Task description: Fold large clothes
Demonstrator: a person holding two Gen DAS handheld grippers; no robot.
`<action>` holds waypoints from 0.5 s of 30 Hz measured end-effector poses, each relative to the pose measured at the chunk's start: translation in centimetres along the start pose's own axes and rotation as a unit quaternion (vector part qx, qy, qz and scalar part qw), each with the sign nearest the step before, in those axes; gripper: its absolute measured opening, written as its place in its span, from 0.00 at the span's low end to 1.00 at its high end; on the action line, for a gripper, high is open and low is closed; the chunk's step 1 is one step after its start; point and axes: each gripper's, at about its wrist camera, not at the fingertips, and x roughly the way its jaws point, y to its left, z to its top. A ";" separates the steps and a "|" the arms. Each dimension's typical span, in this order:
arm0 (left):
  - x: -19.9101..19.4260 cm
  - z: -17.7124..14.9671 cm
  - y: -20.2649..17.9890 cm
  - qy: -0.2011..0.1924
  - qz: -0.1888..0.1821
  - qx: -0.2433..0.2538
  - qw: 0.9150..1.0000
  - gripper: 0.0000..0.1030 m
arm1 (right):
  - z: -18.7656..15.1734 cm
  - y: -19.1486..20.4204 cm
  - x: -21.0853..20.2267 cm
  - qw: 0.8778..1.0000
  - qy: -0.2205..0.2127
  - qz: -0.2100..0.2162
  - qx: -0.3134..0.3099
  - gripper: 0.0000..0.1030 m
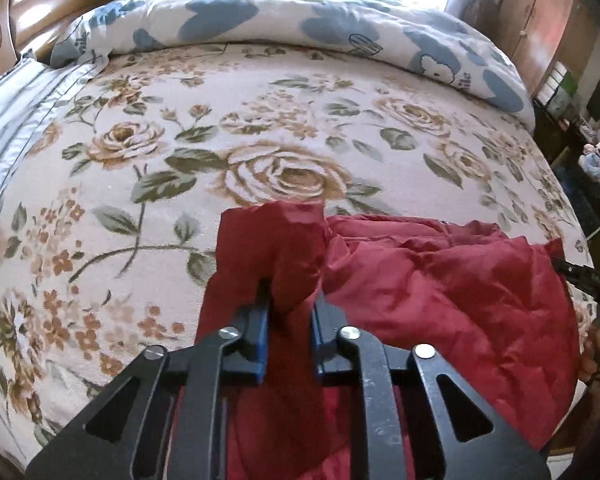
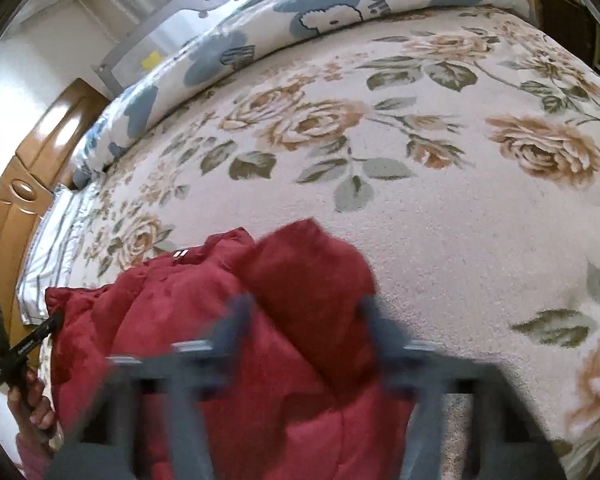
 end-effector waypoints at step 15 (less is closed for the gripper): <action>4.5 2.9 1.2 0.015 0.006 -0.048 0.999 0.07 | 2.7 1.6 1.9 0.995 -0.059 -0.077 -0.005 0.12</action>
